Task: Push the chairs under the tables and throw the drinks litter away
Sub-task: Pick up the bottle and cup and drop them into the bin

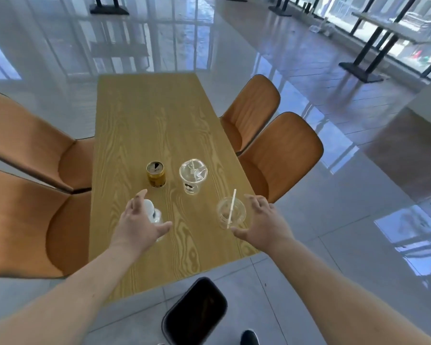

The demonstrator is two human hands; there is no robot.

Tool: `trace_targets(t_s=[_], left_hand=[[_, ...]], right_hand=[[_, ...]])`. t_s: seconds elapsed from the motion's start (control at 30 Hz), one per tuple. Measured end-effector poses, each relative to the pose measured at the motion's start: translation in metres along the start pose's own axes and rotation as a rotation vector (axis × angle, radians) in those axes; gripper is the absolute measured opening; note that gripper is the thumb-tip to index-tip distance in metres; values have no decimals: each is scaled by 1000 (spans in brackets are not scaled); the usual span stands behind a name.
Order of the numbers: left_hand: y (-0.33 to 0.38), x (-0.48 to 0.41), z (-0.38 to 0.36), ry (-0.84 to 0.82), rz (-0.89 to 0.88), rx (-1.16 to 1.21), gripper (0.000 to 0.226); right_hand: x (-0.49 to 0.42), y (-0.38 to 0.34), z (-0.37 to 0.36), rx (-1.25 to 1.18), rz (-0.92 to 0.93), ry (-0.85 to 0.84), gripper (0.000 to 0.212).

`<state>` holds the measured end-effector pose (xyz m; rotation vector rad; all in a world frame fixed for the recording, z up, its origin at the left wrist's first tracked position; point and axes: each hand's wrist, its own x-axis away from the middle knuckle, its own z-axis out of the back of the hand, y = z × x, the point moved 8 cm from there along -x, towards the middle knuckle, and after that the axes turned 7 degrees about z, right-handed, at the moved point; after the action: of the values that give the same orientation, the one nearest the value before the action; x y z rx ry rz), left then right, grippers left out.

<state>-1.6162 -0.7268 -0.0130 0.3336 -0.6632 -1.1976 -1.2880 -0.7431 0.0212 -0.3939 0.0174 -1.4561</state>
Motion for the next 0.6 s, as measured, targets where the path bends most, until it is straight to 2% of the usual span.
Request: trace_targets(t_s=[0.2, 0.3, 0.37, 0.47, 0.6], left_hand=[[12, 1, -30, 291, -47, 92, 85], [10, 3, -30, 404, 3, 118, 79], [4, 1, -32, 418, 58, 105, 71], [-4, -3, -38, 401, 116, 60, 46], [-7, -11, -49, 355, 150, 59, 38]], right_hand=[[-67, 34, -48, -117, 136, -106, 119], [-87, 37, -67, -122, 206, -160, 120], [-96, 38, -77, -133, 225, -176, 117], [-100, 37, -89, -185, 236, -172, 106], [-99, 40, -97, -244, 211, -149, 108]])
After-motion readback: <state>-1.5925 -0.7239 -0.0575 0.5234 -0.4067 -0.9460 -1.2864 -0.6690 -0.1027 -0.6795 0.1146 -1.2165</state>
